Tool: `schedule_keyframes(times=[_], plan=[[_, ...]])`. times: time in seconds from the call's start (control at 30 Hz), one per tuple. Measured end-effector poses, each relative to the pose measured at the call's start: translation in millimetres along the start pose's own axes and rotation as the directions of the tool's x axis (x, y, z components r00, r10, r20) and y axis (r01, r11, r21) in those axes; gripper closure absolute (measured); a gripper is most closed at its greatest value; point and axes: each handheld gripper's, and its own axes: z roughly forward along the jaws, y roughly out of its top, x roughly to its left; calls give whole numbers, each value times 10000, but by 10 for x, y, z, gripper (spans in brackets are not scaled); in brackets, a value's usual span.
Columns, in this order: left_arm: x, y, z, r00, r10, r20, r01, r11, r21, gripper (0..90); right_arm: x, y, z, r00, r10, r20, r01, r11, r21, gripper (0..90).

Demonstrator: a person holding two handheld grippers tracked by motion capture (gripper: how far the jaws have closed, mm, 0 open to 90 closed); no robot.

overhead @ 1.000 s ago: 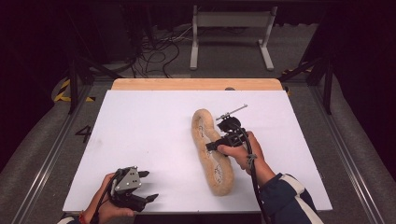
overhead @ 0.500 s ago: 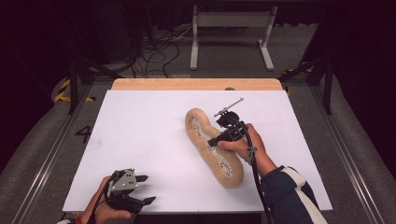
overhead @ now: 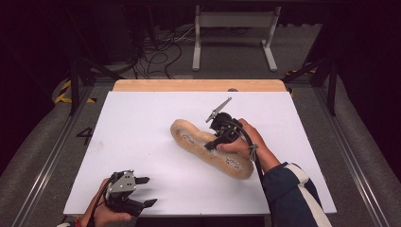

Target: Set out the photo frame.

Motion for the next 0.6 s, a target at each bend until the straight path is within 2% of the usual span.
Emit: schedule_keyframes(times=[0.13, 0.23, 0.4, 0.5, 0.6], plan=[[-3, 25, -28, 9993, -75, 354, 88, 9993, -350, 248, 44, 51, 47, 9950, -801, -591, 815, 9965, 203, 648], [21, 64, -65, 9988, -208, 445, 243, 9966, -787, 246, 45, 72, 65, 9914, -1077, -748, 1103, 9934, 313, 646], [138, 172, 13, 9994, -213, -281, 193, 9974, -689, 225, -33, 57, 62, 9915, -1130, -650, 1152, 9928, 319, 635], [264, 251, 85, 9971, -398, -655, 356, 9973, -637, 202, -67, 37, 49, 9937, -1041, -403, 1048, 9944, 144, 615], [419, 338, 160, 9932, -633, -979, 559, 9955, -770, 193, -117, -9, -2, 9969, -734, -275, 725, 9969, -319, 559]])
